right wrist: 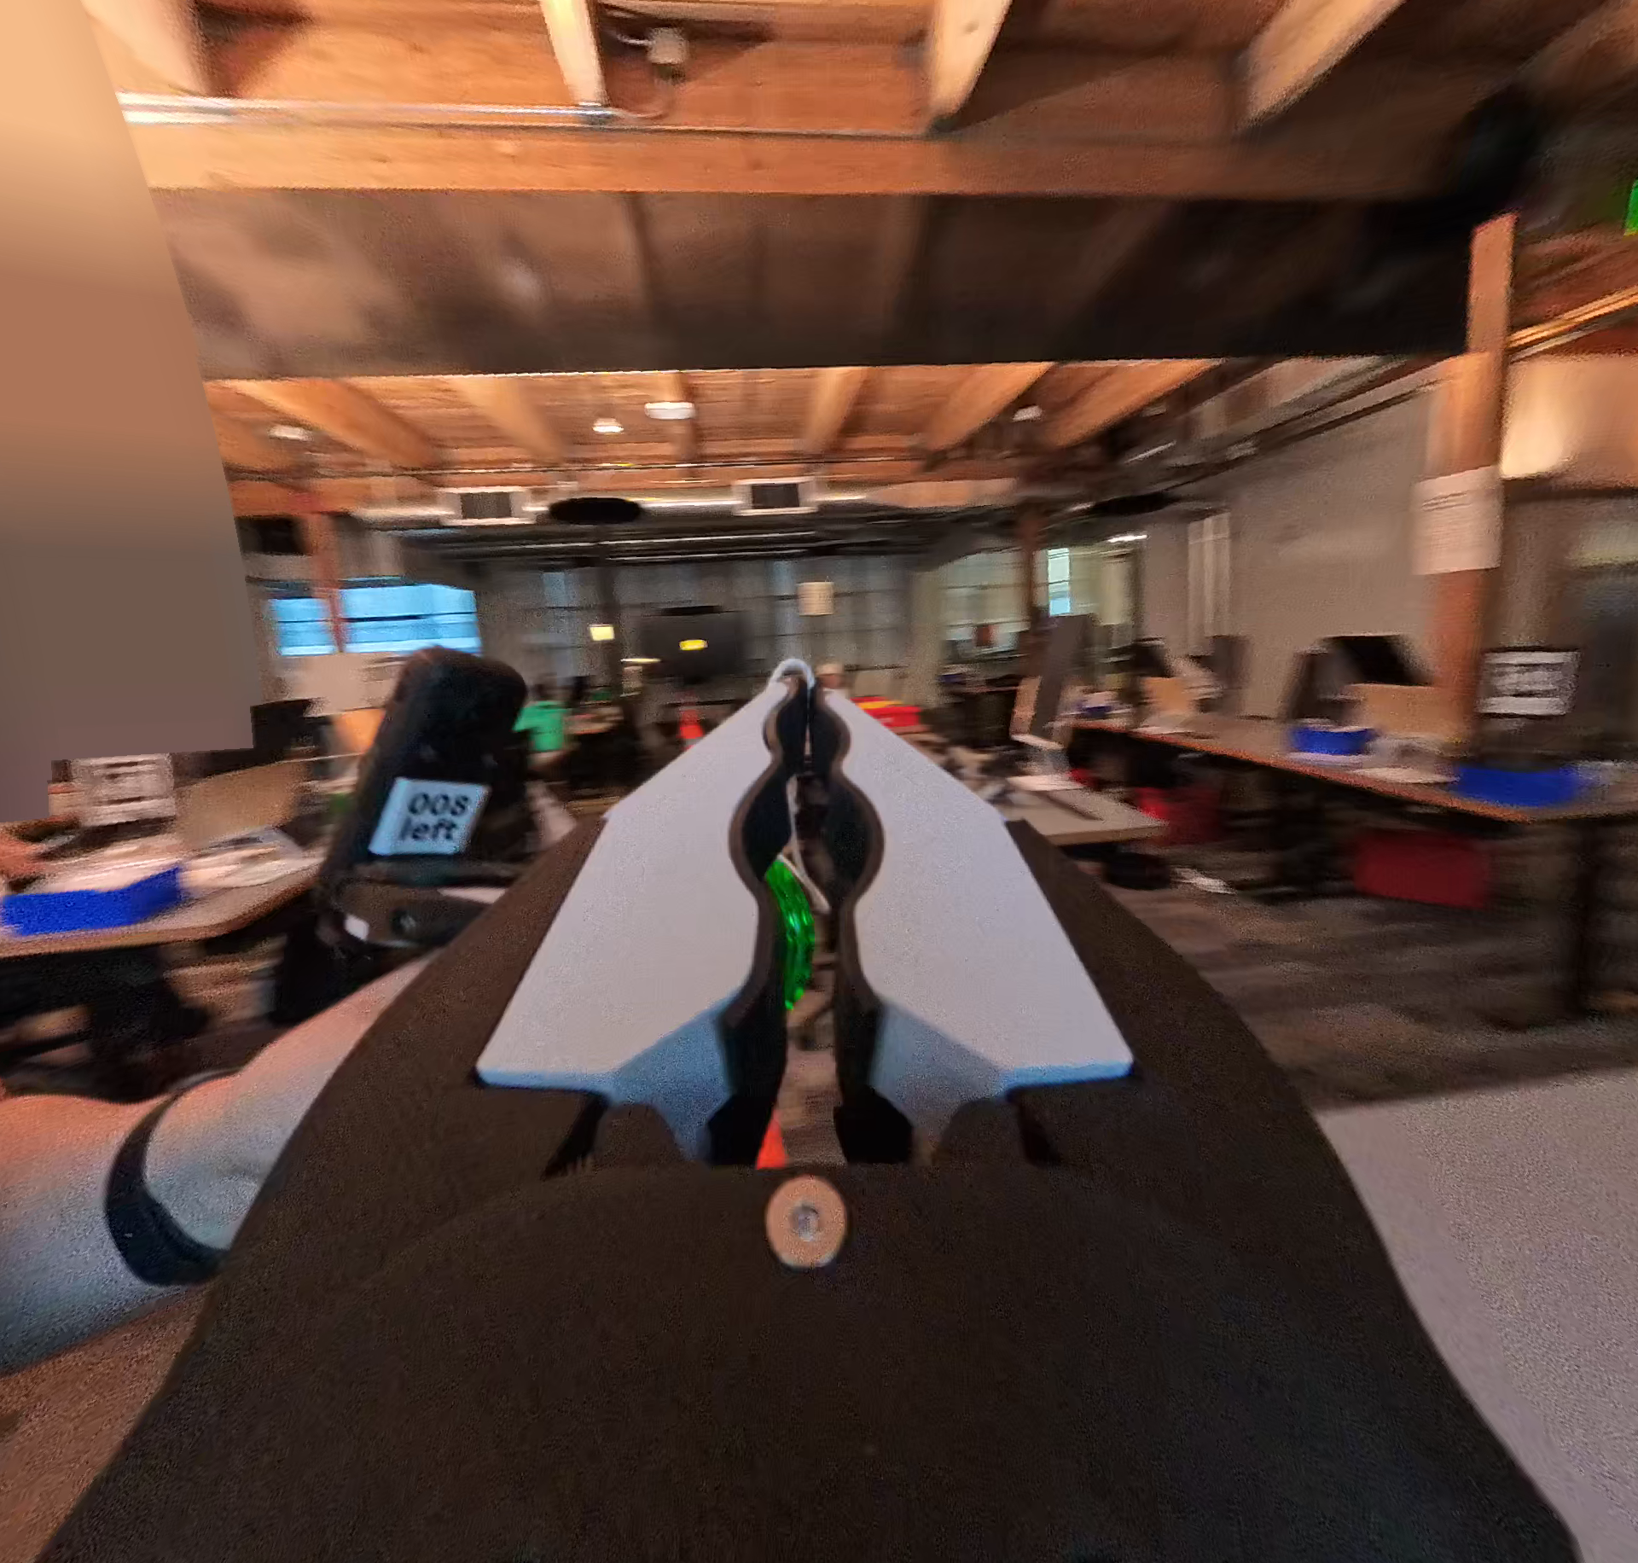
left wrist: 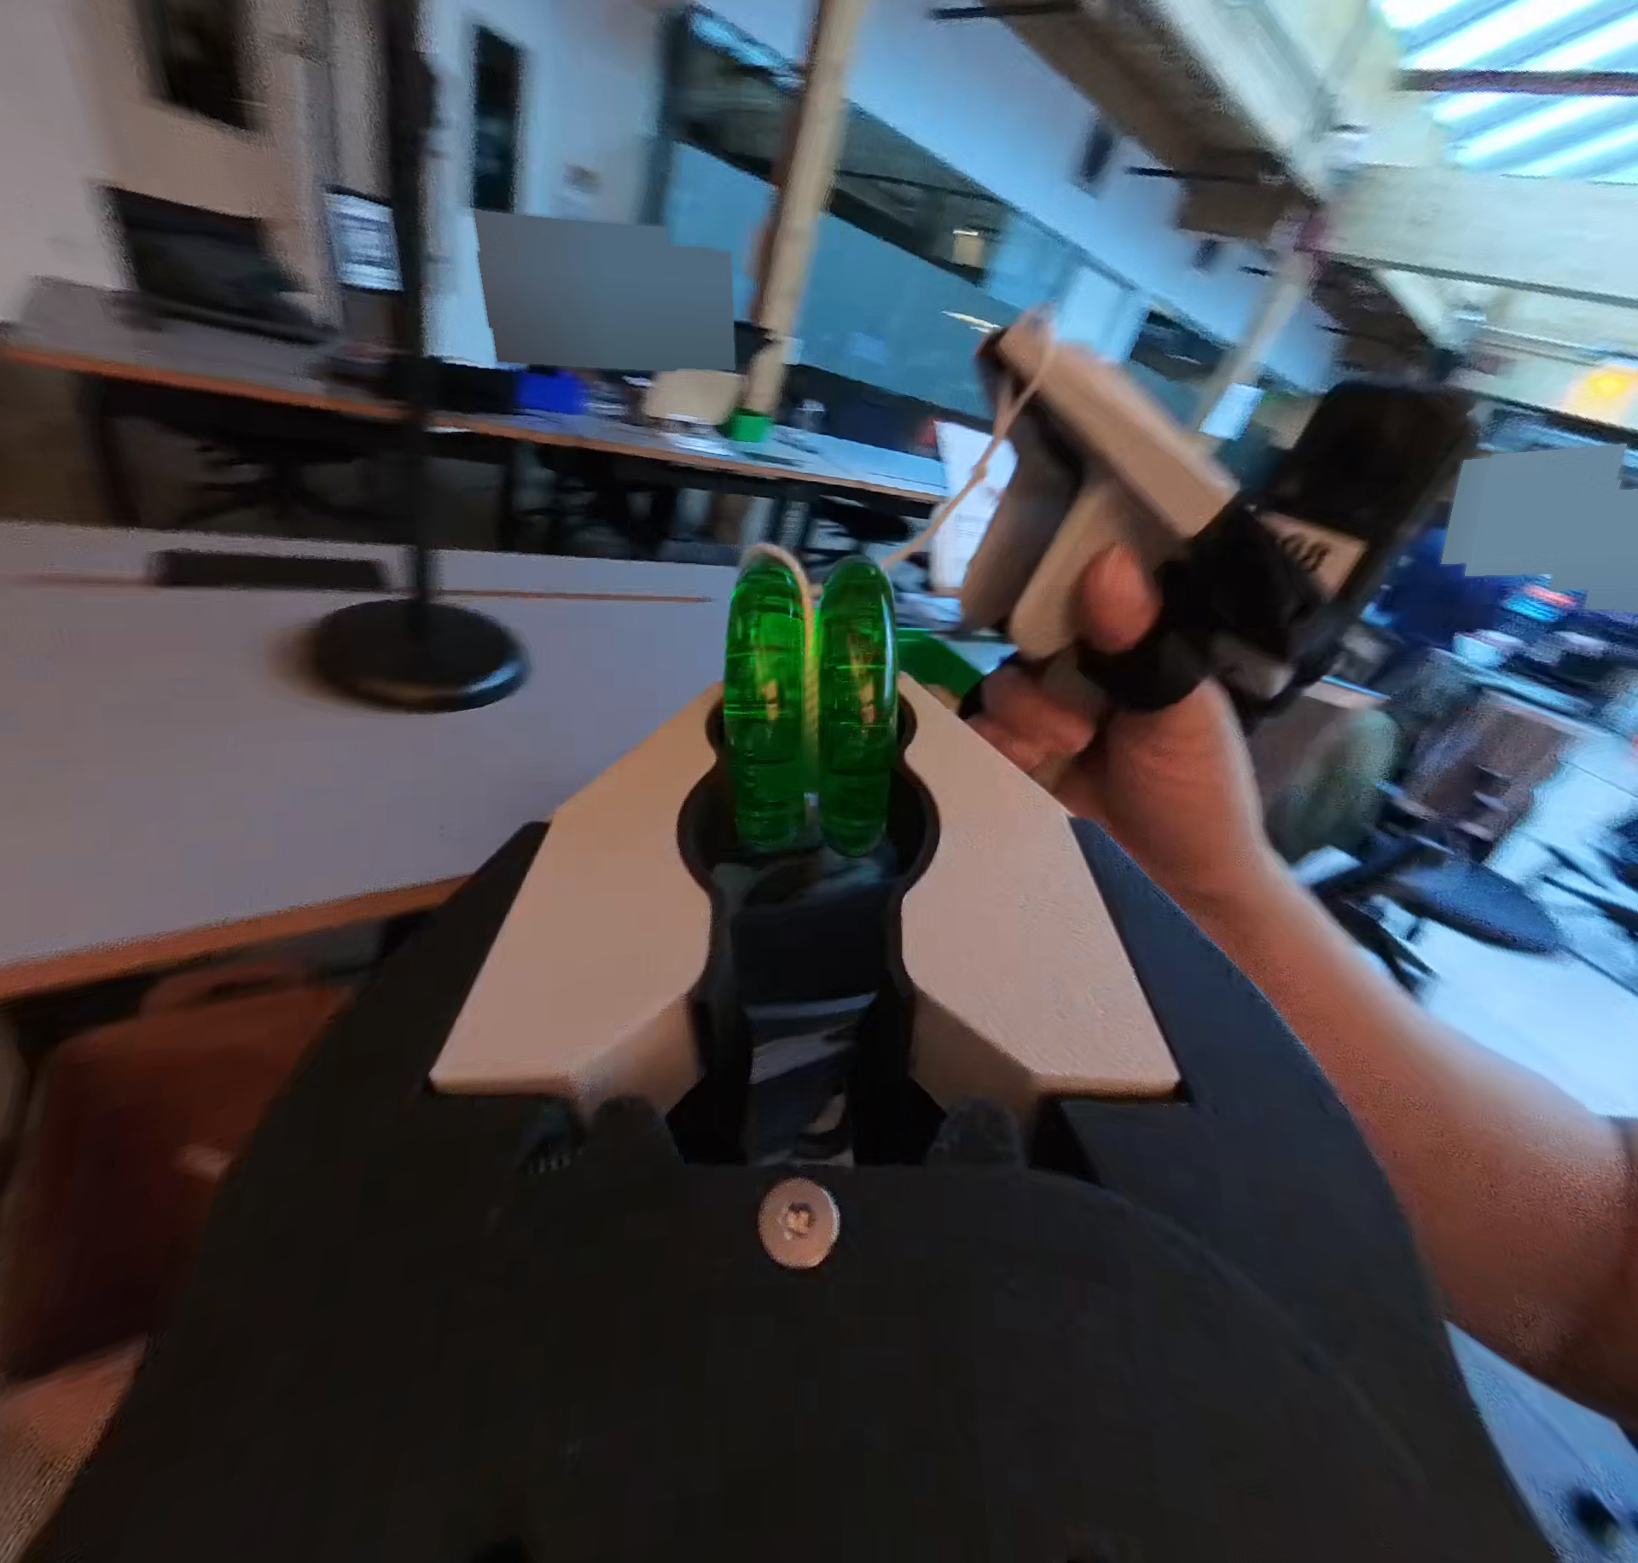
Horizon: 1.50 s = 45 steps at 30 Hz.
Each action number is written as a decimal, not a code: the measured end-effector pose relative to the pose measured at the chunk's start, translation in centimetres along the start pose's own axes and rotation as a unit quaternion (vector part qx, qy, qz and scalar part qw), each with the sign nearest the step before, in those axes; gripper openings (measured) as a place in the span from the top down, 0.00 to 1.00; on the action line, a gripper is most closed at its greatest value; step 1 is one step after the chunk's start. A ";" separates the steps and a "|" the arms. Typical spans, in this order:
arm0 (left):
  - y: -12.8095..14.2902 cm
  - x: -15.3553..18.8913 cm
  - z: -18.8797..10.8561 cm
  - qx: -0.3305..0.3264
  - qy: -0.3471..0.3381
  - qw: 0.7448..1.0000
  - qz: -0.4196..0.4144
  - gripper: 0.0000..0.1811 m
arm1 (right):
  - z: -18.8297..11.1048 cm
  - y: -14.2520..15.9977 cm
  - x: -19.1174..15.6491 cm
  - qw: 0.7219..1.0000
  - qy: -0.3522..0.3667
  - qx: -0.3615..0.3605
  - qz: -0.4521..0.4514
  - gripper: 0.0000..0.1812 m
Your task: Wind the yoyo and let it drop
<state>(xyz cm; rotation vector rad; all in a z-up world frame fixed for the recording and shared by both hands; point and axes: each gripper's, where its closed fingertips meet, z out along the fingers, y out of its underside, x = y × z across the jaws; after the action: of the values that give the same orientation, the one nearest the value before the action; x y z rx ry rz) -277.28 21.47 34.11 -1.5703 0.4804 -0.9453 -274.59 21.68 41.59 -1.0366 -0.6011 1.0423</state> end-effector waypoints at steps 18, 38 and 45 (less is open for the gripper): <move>-6.8 -20.4 -30.3 0.418 0.048 0.793 -0.440 0.85 | 21.1 11.5 -17.2 0.910 -0.328 0.165 0.193 1.00; -6.1 -20.9 -26.0 0.282 0.106 0.874 -0.382 0.85 | 21.6 19.8 -18.8 0.843 -0.530 -0.067 0.056 1.00; -2.7 -25.1 -23.7 0.040 -0.146 0.955 -0.257 0.84 | 22.2 18.8 -17.1 0.845 -0.523 -0.107 -0.034 1.00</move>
<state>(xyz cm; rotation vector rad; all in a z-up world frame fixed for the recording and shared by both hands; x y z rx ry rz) -311.16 26.25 28.78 -1.7595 -0.1873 -1.0757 -307.40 17.42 34.84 -0.5383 -1.6587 1.4714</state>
